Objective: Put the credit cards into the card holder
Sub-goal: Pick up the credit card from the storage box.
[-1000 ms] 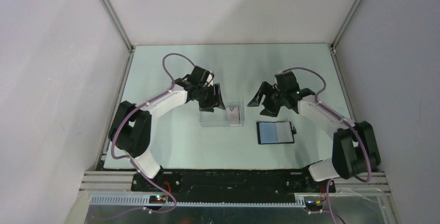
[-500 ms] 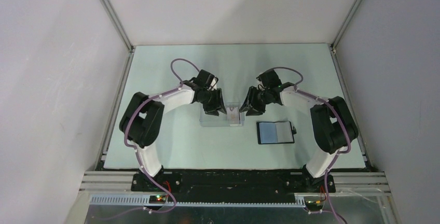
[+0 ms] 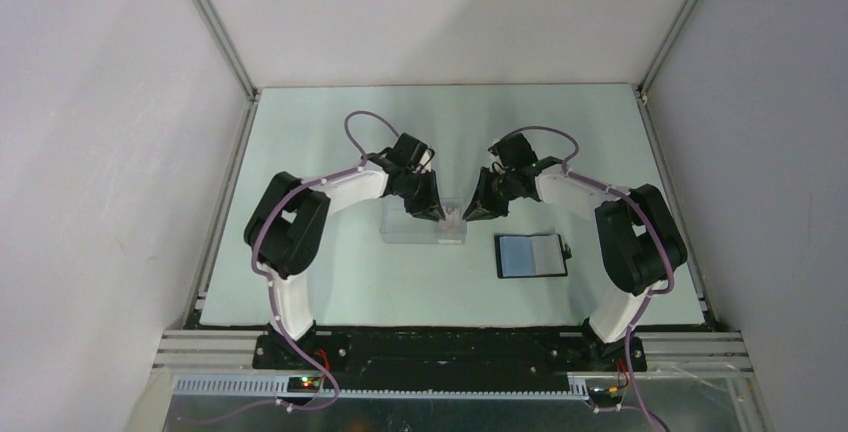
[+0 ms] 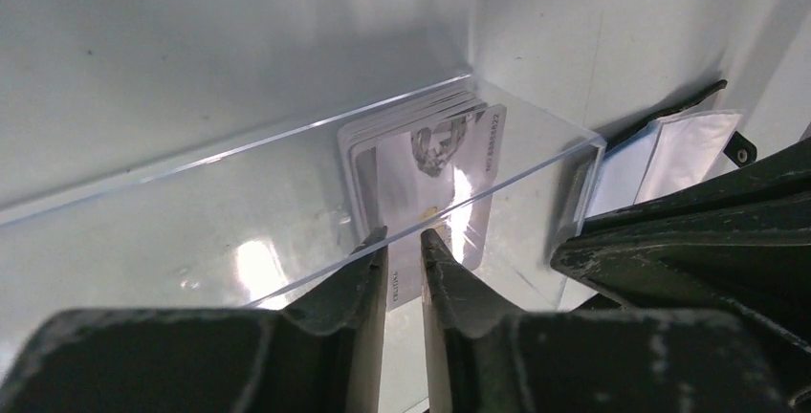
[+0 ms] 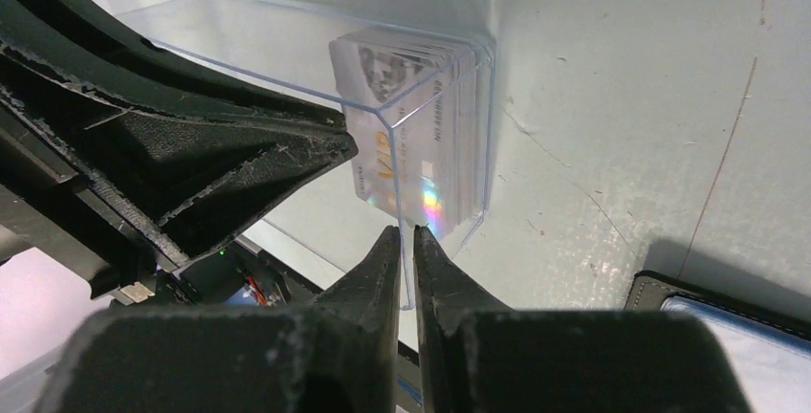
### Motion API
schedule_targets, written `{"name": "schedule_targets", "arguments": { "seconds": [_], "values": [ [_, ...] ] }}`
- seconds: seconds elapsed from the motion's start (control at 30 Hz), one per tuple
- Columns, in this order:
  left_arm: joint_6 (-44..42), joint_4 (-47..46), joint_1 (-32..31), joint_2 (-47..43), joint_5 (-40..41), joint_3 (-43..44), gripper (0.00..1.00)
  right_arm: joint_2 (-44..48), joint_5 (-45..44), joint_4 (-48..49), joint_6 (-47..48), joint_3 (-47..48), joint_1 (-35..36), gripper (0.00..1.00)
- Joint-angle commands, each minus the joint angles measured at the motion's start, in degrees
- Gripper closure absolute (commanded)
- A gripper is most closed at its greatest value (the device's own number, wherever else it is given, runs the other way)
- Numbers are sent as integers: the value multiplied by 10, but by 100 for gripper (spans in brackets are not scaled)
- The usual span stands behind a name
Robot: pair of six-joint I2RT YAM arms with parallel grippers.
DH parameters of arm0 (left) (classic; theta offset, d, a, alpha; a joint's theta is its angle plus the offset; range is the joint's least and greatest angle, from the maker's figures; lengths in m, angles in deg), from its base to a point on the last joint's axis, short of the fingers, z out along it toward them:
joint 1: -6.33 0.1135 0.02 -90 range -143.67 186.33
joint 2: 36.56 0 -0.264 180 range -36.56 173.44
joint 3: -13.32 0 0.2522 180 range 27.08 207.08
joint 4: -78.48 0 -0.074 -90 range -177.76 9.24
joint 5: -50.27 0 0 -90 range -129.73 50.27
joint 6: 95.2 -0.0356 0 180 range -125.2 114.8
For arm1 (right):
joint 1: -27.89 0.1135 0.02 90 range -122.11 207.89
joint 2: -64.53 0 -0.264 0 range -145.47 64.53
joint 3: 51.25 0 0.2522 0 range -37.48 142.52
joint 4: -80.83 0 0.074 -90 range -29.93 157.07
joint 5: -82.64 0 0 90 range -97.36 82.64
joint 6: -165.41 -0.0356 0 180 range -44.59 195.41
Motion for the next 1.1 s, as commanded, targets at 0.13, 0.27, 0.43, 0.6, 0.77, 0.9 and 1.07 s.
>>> {"name": "schedule_targets", "arguments": {
  "seconds": [0.13,0.27,0.43,0.6,0.77,0.9,1.07],
  "values": [
    [7,-17,-18,9,-13,31,82,13,-2,-2,2,22,13,92],
    [4,-18,-18,-3,1,23,83,14,-3,-4,4,22,12,95],
    [-3,-17,-18,-27,16,14,80,14,-3,-4,4,22,12,96],
    [-11,-12,-10,-67,73,-8,47,14,0,-3,6,22,12,96],
    [-21,-2,-5,-58,78,-14,43,12,4,-3,7,22,12,96],
    [-15,-2,-6,-28,55,-10,44,13,4,-3,6,22,11,96],
    [-12,-3,-17,8,35,4,45,10,7,-9,8,28,11,96]
  ]
}}
